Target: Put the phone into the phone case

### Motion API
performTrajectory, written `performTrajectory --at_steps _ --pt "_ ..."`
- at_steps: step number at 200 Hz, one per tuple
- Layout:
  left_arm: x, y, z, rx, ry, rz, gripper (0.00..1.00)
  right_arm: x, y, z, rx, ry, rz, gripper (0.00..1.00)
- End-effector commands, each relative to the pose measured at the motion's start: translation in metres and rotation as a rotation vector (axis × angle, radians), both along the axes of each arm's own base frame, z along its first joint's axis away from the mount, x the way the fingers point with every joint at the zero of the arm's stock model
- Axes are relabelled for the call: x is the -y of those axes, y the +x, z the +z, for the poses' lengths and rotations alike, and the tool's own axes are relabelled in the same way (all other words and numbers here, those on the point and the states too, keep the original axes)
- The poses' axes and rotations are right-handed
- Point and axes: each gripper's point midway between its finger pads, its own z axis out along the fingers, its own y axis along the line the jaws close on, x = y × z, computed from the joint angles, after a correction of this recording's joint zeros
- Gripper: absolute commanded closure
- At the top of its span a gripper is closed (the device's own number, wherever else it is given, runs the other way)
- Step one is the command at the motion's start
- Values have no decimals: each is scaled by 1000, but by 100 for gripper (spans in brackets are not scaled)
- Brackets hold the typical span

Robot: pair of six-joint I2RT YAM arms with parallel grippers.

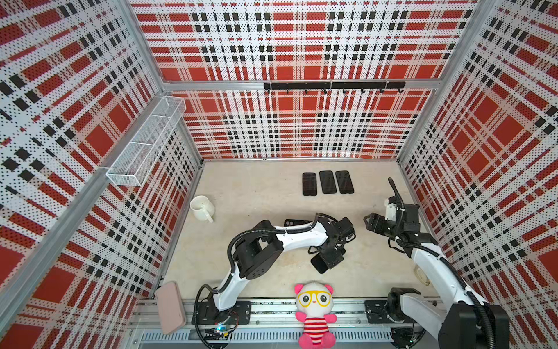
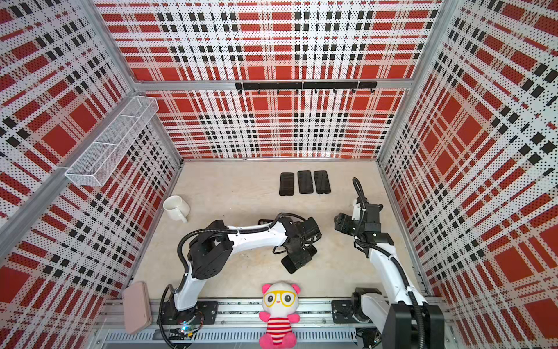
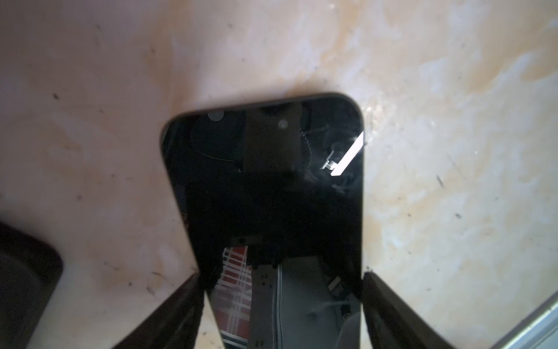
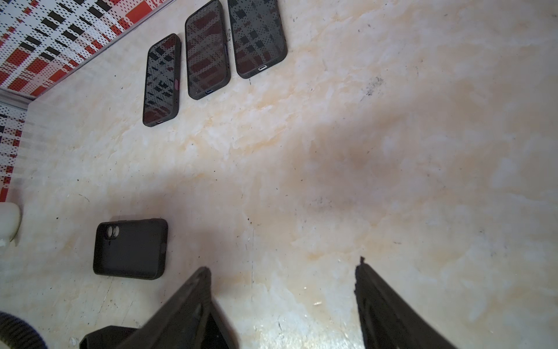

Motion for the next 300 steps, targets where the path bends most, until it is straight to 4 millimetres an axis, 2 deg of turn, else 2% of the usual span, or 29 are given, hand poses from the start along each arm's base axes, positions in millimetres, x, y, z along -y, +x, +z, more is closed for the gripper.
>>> performTrajectory --at_steps 1,26,40,68,93,118,142,170,205,226,300 --pt "-11 -10 -23 -38 89 18 22 4 4 4 29 -14 -2 23" --pt "-7 -3 -18 -14 82 61 29 6 5 5 34 -20 -8 23" --pt "-6 1 -16 9 86 83 29 6 6 6 36 -21 -10 23" --pt "-6 -8 -21 28 111 64 17 7 6 5 37 -23 -10 23" --pt "-12 -12 -30 32 142 63 15 8 6 5 36 -24 -12 22" --pt "-18 -10 -37 43 171 76 20 8 5 6 41 -26 -13 22" --pt "-17 -4 -34 49 159 105 25 9 5 8 45 -28 -16 22" --pt "-10 14 -12 65 97 182 30 9 5 8 46 -30 -16 22" --pt "-9 44 28 71 -6 313 33 10 7 9 49 -30 -16 22" --pt "-8 54 50 57 -66 366 34 10 8 6 44 -26 -17 22" --pt "-14 78 75 64 -113 432 36 7 12 -4 29 -11 -6 22"
